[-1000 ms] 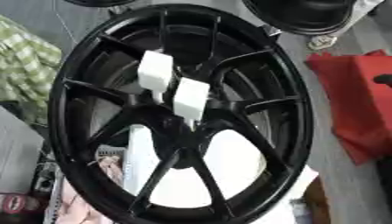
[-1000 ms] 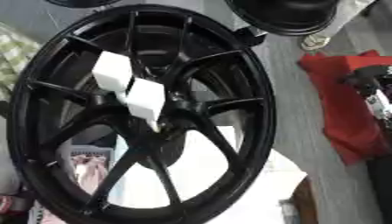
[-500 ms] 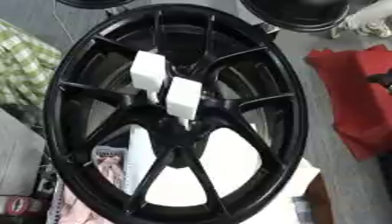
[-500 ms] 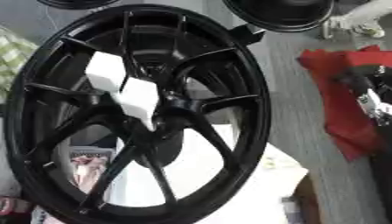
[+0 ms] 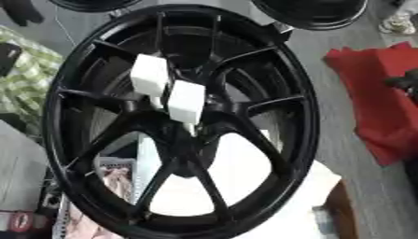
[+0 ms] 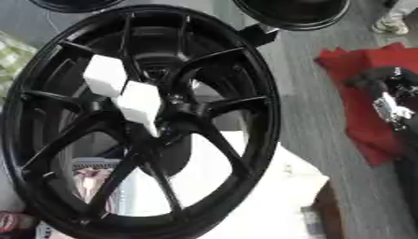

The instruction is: Pull the pin out of the wheel hub.

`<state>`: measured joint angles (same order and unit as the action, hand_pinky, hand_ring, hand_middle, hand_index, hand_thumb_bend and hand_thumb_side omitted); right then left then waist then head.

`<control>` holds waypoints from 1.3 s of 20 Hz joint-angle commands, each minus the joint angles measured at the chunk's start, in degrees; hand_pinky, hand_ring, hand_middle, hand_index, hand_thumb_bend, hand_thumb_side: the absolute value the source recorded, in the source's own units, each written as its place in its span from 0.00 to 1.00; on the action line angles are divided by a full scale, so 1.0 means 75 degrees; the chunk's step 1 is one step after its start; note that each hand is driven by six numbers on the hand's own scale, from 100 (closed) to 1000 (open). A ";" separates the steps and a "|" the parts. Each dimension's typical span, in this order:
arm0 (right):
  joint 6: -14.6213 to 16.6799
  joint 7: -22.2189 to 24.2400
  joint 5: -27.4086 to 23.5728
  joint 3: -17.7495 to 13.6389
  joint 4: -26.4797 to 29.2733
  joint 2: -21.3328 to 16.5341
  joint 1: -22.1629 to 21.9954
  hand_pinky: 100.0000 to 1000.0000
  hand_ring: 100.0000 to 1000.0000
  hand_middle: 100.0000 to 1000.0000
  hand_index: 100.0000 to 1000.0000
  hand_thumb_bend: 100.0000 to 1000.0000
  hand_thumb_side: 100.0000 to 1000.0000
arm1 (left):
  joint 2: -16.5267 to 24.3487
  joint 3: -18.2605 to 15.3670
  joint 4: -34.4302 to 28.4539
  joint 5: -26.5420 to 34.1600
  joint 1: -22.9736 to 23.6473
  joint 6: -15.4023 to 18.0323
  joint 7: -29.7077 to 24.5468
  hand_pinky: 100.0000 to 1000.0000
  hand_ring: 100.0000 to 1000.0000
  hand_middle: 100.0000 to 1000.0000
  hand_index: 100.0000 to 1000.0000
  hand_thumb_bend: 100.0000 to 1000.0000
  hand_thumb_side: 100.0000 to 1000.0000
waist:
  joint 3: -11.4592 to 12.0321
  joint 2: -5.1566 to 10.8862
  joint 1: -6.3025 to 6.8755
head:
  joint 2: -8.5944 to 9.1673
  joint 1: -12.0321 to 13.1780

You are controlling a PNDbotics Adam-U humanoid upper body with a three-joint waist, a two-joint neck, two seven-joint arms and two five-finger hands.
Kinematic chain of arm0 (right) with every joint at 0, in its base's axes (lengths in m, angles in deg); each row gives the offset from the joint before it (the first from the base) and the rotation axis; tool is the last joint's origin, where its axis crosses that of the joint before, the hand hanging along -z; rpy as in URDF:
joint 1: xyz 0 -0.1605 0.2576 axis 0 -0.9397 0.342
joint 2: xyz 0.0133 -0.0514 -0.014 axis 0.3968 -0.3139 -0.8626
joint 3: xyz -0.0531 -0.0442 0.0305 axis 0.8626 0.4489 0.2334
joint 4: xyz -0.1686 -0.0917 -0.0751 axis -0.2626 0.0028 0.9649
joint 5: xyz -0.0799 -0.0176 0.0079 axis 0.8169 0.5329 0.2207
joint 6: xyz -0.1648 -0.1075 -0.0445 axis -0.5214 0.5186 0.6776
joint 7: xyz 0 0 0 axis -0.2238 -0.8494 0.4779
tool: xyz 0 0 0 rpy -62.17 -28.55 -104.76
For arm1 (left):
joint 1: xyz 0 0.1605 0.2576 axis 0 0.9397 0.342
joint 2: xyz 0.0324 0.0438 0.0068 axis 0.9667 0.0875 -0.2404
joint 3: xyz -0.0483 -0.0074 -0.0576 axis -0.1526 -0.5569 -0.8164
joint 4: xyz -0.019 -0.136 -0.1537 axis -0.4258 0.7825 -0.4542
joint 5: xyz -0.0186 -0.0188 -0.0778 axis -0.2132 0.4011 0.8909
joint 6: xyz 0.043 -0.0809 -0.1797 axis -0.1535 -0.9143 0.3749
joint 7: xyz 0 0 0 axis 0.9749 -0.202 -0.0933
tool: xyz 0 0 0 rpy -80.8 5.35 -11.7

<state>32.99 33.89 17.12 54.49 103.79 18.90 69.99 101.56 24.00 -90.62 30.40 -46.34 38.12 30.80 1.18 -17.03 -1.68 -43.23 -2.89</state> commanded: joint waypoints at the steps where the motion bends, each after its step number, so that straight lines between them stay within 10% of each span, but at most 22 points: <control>1: 0.0025 0.0012 0.0041 -0.0014 0.0059 -0.0272 -0.0022 0.99 0.71 0.50 0.63 0.06 0.20 | 0.0321 0.0204 -0.0083 -0.0220 -0.0380 0.0117 -0.1120 0.79 0.67 0.66 0.77 0.00 0.48 | -0.0023 0.0187 0.0043 | -0.0040 0.0010; 9: 0.0038 0.0020 0.0066 0.0003 0.0025 -0.0291 -0.0052 0.99 0.71 0.50 0.63 0.06 0.20 | -0.0014 0.0961 -0.0083 0.0325 -0.1505 -0.0389 -0.2362 0.76 0.66 0.66 0.78 0.00 0.57 | -0.0105 0.0253 0.0081 | -0.0063 0.0028; 26: -0.0073 0.0106 0.0049 0.0033 -0.0067 -0.0189 -0.0011 0.99 0.71 0.50 0.63 0.05 0.21 | -0.1466 0.2284 0.0185 0.0357 -0.3441 -0.3083 -0.3104 0.87 0.74 0.75 0.90 0.00 0.78 | -0.0187 0.0317 0.0102 | -0.0118 0.0176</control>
<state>32.55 34.61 17.35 54.88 102.94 18.52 69.62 90.39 41.18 -89.53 33.29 -71.09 16.00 7.67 -0.10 -15.89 -0.98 -43.76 -1.79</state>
